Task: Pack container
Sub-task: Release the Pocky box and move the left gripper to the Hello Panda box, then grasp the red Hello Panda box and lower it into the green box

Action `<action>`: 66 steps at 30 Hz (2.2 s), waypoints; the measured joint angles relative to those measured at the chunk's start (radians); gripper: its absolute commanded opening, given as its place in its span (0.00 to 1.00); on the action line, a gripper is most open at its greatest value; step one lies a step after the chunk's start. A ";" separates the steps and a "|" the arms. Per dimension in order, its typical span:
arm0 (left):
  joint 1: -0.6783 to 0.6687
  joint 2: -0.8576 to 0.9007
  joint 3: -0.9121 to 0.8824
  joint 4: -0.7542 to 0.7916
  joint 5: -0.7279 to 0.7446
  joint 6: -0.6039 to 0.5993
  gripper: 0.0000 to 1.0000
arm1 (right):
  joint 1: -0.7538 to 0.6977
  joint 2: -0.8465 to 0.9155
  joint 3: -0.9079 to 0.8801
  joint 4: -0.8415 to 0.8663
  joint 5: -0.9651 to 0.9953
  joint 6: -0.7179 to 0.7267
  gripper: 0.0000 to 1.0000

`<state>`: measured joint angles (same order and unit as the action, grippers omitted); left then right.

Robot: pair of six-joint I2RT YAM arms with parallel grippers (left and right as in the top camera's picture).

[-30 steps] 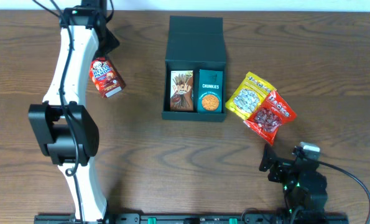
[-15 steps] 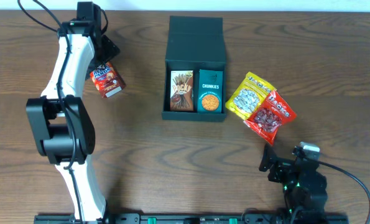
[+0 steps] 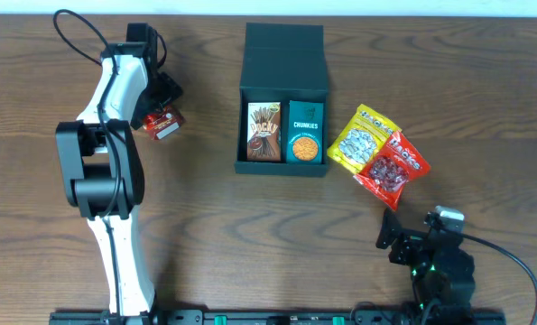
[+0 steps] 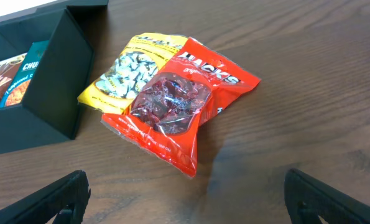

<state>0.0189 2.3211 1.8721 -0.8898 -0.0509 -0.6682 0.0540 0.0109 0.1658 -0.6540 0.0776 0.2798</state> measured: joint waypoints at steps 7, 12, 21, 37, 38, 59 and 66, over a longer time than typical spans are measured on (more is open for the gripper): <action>0.004 0.017 0.000 0.009 0.000 0.048 0.95 | 0.000 0.000 0.000 0.000 0.000 0.000 0.99; 0.012 0.017 0.000 0.011 0.001 0.061 0.70 | 0.000 0.000 0.000 0.000 0.000 0.000 0.99; 0.014 0.017 0.001 0.014 0.028 0.093 0.55 | 0.000 0.000 0.000 0.000 0.000 0.000 0.99; -0.238 0.024 0.455 -0.072 0.100 0.175 0.55 | 0.000 0.000 0.000 0.000 0.000 0.000 0.99; -0.268 0.024 0.457 -0.074 0.109 0.175 0.55 | 0.000 0.000 0.000 0.000 0.000 0.000 0.99; -0.575 0.024 0.457 -0.238 0.195 0.240 0.55 | 0.000 0.000 0.000 0.000 0.000 0.000 0.99; -0.634 0.024 0.454 -0.262 0.222 0.251 0.56 | 0.000 0.000 0.000 0.000 0.000 0.000 0.99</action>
<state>-0.6147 2.3455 2.3260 -1.1519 0.1711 -0.4175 0.0540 0.0109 0.1658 -0.6540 0.0776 0.2798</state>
